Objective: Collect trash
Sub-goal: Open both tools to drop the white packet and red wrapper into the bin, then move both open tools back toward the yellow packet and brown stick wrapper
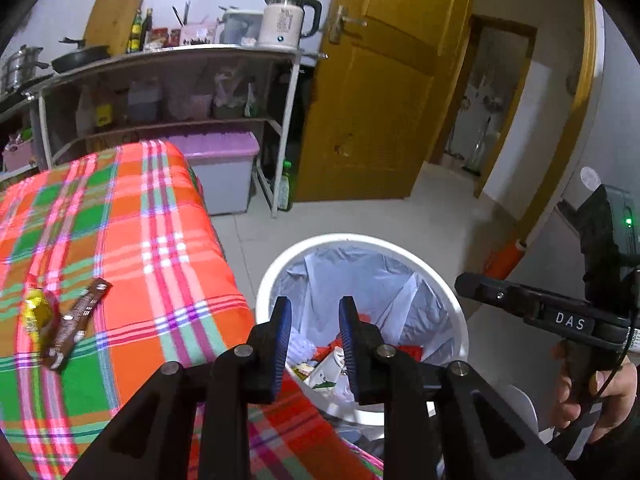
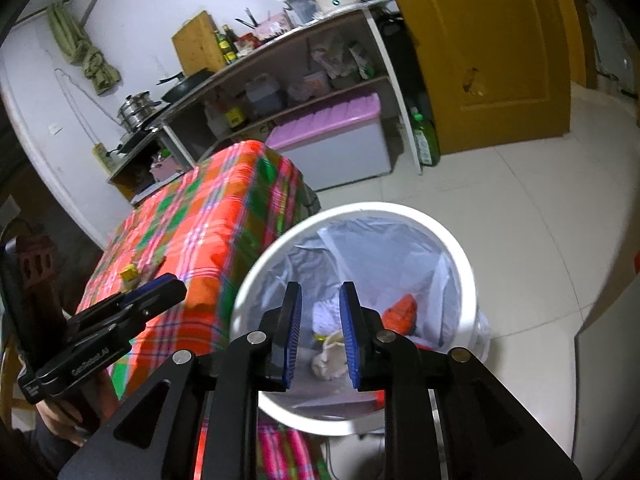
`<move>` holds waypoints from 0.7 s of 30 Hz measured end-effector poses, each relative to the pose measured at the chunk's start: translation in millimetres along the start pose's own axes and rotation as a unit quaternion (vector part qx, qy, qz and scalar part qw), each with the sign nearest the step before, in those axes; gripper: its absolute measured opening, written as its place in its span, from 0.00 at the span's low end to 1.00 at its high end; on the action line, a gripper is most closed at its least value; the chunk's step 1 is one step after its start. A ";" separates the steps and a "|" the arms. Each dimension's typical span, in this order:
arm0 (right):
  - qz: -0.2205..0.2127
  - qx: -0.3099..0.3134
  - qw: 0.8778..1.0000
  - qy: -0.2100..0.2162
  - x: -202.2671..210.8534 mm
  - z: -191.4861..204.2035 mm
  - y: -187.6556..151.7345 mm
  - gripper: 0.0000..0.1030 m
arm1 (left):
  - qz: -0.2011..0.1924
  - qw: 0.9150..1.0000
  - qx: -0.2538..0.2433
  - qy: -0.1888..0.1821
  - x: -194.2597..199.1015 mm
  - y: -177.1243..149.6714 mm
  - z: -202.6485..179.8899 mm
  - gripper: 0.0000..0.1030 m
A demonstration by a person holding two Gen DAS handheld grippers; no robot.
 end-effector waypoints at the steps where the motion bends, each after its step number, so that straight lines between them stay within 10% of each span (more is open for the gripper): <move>1: -0.002 0.003 1.000 0.002 2.1 4.5 0.3 0.20 | -0.005 1.000 0.001 0.003 6.1 0.3 2.5 0.23; 21: 0.006 0.077 0.995 0.062 -7.0 110.7 -6.0 0.36 | -0.056 0.990 0.071 0.105 95.0 -15.5 112.3 0.38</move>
Point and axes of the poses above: each gripper's, at about its wrist camera, not at the fingertips, and x roughly against the way its jaws point, z to its left, y to its top, the point moved 9 cm from there along -x, roughly the way its jaws point, and after that the axes turned 2 degrees about z, right-handed, at the moved point
